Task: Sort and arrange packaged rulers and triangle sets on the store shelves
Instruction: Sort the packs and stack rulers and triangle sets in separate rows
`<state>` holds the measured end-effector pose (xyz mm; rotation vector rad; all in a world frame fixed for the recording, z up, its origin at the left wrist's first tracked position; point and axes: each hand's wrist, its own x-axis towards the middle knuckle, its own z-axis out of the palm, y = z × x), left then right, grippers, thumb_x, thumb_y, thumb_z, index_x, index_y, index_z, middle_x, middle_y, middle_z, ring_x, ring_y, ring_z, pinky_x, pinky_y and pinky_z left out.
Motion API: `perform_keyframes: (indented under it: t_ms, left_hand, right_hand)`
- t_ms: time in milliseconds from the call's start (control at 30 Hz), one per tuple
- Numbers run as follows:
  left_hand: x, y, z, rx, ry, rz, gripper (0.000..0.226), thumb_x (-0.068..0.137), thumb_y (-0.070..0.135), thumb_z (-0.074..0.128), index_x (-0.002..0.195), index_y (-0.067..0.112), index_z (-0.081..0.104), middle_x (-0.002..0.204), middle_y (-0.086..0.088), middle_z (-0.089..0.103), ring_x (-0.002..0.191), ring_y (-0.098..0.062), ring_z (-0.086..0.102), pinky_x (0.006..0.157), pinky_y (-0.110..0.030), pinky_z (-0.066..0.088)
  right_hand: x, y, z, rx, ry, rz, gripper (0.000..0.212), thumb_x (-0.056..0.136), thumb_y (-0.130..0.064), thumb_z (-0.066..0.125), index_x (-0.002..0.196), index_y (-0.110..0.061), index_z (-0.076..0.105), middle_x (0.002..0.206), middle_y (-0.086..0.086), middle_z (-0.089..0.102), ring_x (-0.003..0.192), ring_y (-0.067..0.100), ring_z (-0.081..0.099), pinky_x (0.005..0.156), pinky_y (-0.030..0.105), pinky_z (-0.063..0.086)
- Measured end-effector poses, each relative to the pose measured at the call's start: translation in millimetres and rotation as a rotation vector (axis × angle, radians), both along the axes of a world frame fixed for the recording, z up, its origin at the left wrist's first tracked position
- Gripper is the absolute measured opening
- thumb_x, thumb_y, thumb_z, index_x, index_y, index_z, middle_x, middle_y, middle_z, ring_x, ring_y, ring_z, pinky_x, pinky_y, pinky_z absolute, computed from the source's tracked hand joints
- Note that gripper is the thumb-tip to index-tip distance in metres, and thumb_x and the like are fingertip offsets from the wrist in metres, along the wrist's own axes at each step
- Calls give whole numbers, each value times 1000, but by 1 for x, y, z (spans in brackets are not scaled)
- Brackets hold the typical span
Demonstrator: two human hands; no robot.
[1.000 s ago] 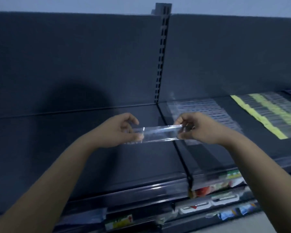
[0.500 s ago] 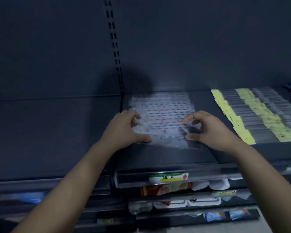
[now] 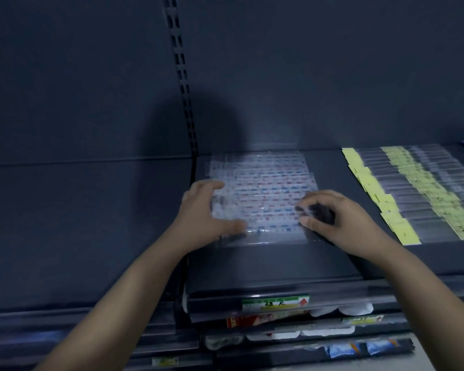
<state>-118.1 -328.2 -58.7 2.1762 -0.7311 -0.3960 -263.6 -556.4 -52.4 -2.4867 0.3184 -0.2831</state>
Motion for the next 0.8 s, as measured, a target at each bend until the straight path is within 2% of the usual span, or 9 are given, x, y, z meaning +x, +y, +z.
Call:
perform_keyframes:
  t_ms: [133, 200, 267, 367, 500, 567, 667, 733, 800]
  left_hand:
    - [9, -23, 7, -262, 179, 201, 73, 81, 51, 66, 141, 23, 34, 138, 9, 34, 125, -7, 38, 103, -24, 33]
    - [17, -35, 8, -232, 147, 218, 70, 93, 51, 48, 149, 18, 22, 153, 3, 24, 139, -13, 27, 111, -25, 22]
    - [26, -43, 9, -210, 169, 253, 69, 97, 54, 34, 152, 16, 14, 159, 1, 14, 144, -16, 19, 116, -29, 16]
    - [34, -58, 11, -271, 275, 357, 68, 95, 62, 26, 150, 21, 23, 156, 2, 25, 139, -18, 30, 110, -32, 24]
    - [37, -63, 4, -345, 294, 368, 73, 89, 72, 24, 147, 29, 32, 151, 7, 35, 135, -15, 37, 112, -35, 27]
    - [41, -63, 1, -373, 334, 374, 76, 86, 76, 27, 146, 30, 34, 150, 8, 38, 133, -14, 40, 113, -40, 29]
    - [45, -58, 2, -403, 363, 365, 76, 86, 76, 30, 145, 29, 36, 141, 15, 42, 114, -2, 48, 96, -25, 37]
    - [48, -52, 2, -418, 343, 376, 74, 88, 73, 30, 145, 26, 37, 140, 13, 43, 109, -1, 48, 87, -18, 34]
    - [51, -45, 3, -445, 349, 381, 76, 89, 71, 31, 147, 22, 33, 150, 9, 36, 129, -7, 40, 98, -21, 28]
  right_hand:
    - [11, -9, -4, 105, -107, -178, 30, 90, -32, 59, 117, -19, 60, 114, -5, 54, 102, 8, 52, 83, 11, 32]
    - [22, -20, -4, 249, -102, -229, 33, 93, -40, 51, 120, -22, 58, 115, -7, 57, 105, 9, 53, 92, 25, 39]
    - [36, -28, -2, 497, -123, -281, 29, 94, -46, 47, 111, -26, 60, 108, -11, 63, 100, 9, 57, 94, 32, 43]
    - [60, -35, -1, 828, -212, -300, 25, 96, -48, 42, 96, -28, 57, 102, -16, 59, 97, 1, 54, 93, 24, 36]
    - [71, -32, -9, 897, -212, -235, 23, 98, -46, 37, 96, -32, 54, 98, -20, 58, 87, -7, 56, 79, 13, 39]
    - [73, -33, -11, 960, -209, -186, 30, 100, -44, 35, 107, -23, 56, 99, -19, 61, 87, -10, 59, 75, 7, 43]
    - [75, -34, -6, 1004, -215, -180, 46, 100, -43, 33, 125, -10, 52, 114, -11, 58, 104, -4, 53, 93, 12, 37]
    - [76, -35, -3, 995, -246, -186, 40, 101, -41, 32, 106, -12, 60, 93, -18, 69, 84, -12, 61, 80, 5, 42]
    - [75, -35, -2, 1010, -268, -211, 40, 102, -40, 30, 94, -15, 60, 72, -21, 69, 64, -17, 60, 56, 0, 44]
